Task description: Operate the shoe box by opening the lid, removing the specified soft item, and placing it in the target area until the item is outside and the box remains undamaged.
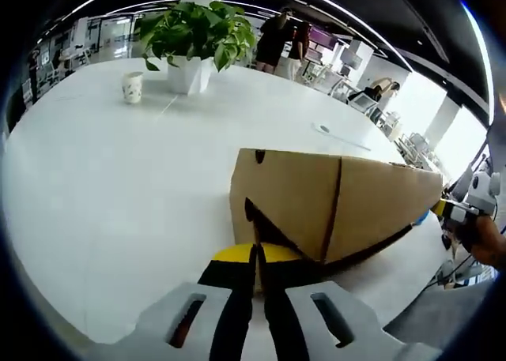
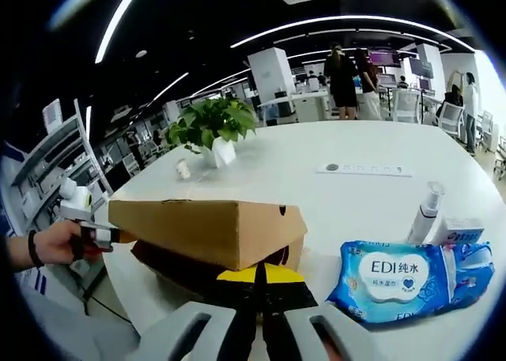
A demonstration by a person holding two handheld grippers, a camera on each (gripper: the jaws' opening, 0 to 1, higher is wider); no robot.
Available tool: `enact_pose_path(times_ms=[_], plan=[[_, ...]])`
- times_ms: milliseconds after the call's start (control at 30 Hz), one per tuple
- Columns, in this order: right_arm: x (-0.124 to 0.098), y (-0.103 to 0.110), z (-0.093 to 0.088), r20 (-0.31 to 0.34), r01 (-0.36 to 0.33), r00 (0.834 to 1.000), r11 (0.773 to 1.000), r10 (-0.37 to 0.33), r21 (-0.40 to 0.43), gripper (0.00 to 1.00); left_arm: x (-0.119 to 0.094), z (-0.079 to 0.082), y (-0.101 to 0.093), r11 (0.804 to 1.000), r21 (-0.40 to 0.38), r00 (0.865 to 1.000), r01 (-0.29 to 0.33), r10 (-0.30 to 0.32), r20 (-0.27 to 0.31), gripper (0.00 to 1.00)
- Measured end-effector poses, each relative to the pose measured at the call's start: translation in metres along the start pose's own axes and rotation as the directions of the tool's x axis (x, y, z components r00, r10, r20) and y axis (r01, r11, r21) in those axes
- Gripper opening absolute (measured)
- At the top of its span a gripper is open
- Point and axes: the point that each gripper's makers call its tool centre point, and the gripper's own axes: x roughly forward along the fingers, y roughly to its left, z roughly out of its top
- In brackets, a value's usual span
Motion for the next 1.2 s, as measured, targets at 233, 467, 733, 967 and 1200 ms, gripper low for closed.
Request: enact_pose_path(times_ms=[233,467,733,967,1200], plan=[[-0.002,0.005,-0.008,-0.015,-0.003,1.000,1.000,0.003,0.000,0.00,-0.008,-0.001,-0.003,1.000,0.023,1.000,0.020,-0.020,0.004,0.00],[-0.004,0.007,-0.011,-0.018,-0.003,1.000,1.000,0.003,0.003,0.00,-0.015,-0.001,-0.004,0.999,0.032,0.999,0.031,-0.032,0.018,0.00],[-0.006,0.009,-0.015,-0.023,-0.002,1.000,1.000,0.002,0.009,0.00,-0.022,-0.005,-0.008,0.998,0.039,0.998,0.048,-0.049,0.026,0.00],[-0.009,0.009,-0.019,-0.027,-0.001,1.000,1.000,0.001,0.010,0.00,-0.026,-0.008,-0.010,0.998,0.041,0.998,0.054,-0.055,0.029,0.00],[-0.009,0.008,-0.024,-0.032,-0.003,0.999,1.000,0.004,0.019,0.00,-0.029,-0.011,-0.009,0.998,0.040,0.998,0.048,-0.050,0.029,0.00]])
